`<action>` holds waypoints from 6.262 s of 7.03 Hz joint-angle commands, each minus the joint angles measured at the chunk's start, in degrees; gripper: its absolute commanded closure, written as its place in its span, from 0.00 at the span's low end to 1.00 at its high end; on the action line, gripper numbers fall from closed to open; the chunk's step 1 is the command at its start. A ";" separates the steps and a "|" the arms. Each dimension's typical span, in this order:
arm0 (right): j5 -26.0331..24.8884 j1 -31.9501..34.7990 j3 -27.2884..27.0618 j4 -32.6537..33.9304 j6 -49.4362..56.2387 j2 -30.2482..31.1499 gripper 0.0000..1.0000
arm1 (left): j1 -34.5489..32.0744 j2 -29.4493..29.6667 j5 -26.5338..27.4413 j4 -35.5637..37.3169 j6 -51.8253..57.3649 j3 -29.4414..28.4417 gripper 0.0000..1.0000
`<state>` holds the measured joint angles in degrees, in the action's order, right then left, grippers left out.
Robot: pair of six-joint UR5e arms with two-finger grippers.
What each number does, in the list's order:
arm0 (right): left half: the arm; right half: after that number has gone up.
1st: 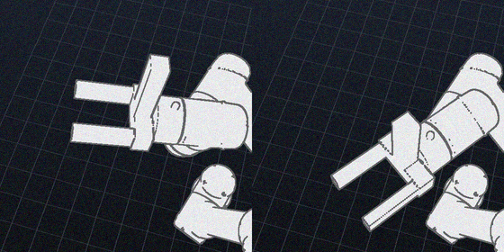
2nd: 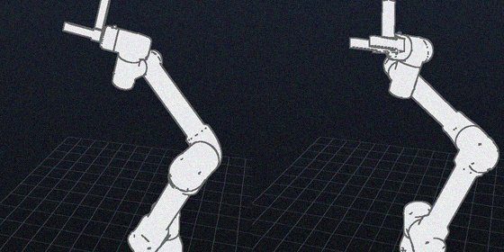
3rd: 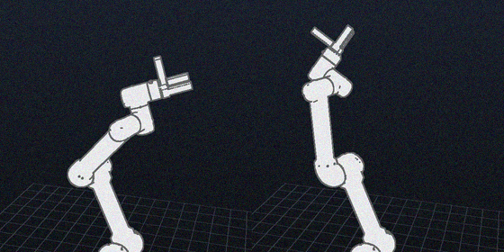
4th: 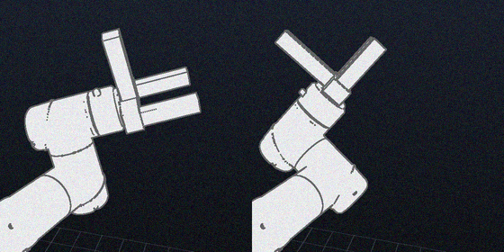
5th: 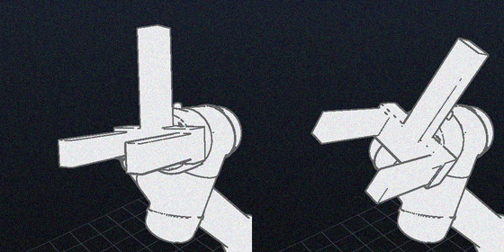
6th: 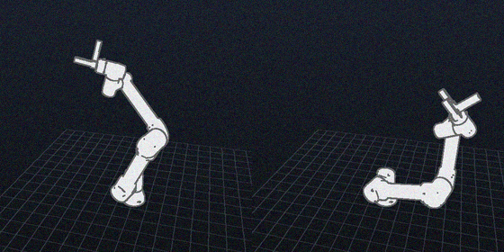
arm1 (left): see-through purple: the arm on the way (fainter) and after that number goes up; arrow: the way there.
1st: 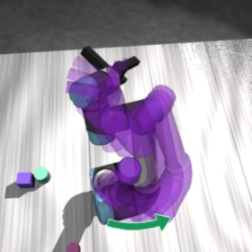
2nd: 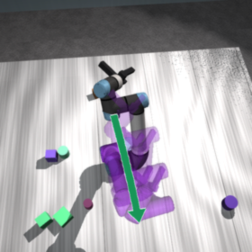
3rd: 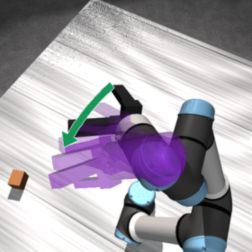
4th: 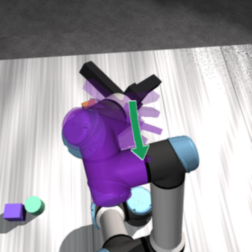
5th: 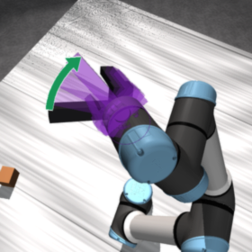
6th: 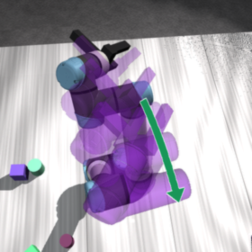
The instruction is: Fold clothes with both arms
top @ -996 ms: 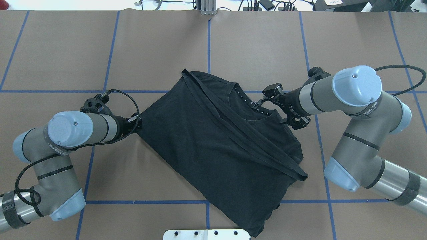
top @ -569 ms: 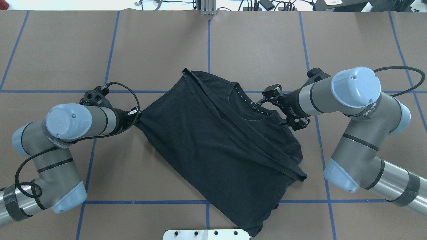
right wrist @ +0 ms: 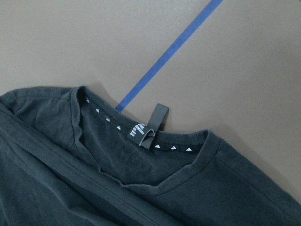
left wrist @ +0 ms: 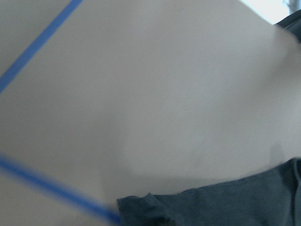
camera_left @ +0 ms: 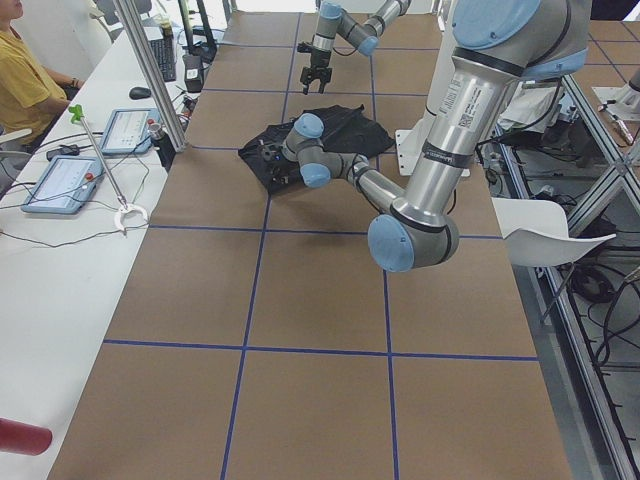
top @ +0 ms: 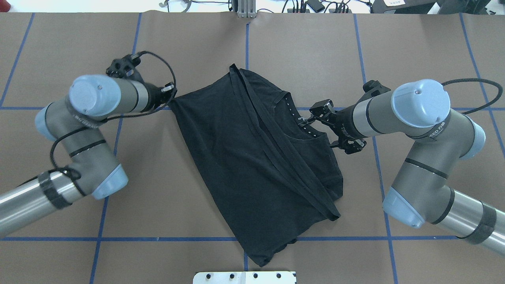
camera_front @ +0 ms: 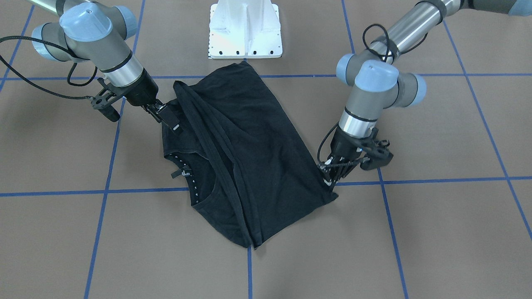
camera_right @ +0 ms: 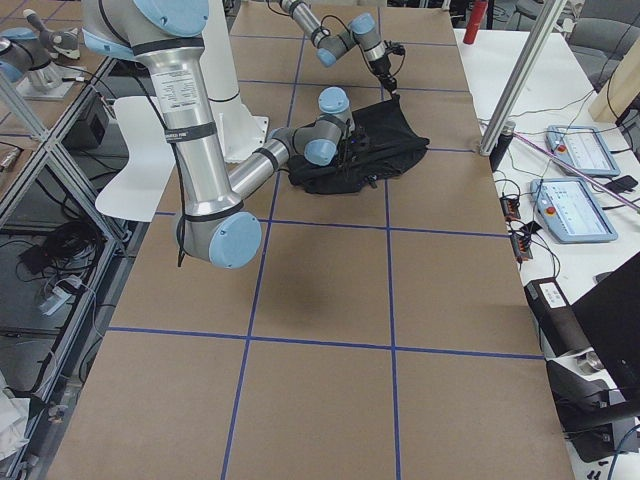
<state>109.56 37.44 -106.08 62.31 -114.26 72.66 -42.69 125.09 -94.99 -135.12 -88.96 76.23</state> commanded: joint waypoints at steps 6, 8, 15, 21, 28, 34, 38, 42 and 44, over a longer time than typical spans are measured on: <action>-8.55 -6.56 1.05 10.28 0.09 -7.92 0.00 | -5.56 14.80 4.20 -16.41 15.02 -23.38 0.00; -9.27 -13.14 1.14 32.34 9.69 -19.79 0.02 | -6.61 1.70 -1.21 -15.88 17.32 -10.89 0.00; -17.17 -22.22 7.64 45.09 53.52 -23.97 0.43 | -6.97 -8.46 -2.48 -15.52 17.33 -1.52 0.00; -17.10 -22.41 6.94 46.58 53.52 -24.06 1.00 | -6.97 -8.90 -2.57 -15.44 17.33 -0.21 0.00; -15.78 -24.26 -4.75 52.13 39.03 -11.58 1.00 | -6.97 -9.25 -2.57 -14.12 17.15 2.26 0.00; -15.08 -16.09 -3.27 50.90 44.63 -14.19 0.00 | -7.06 -9.25 -2.57 -14.12 17.06 2.26 0.00; -14.99 -12.74 13.60 44.05 47.11 -23.71 0.00 | -6.97 -9.25 -2.48 -14.12 16.80 2.26 0.00; -15.08 -12.12 13.97 44.38 49.74 -23.01 0.00 | -7.06 -9.25 -2.48 -14.12 16.80 2.26 0.00; -14.03 -10.90 14.06 44.39 50.27 -23.09 0.00 | -6.97 -10.12 -2.48 -14.12 16.80 2.60 0.00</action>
<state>94.74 25.65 -92.08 106.77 -64.44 49.56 -49.68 115.45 -97.47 -149.24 -72.16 78.57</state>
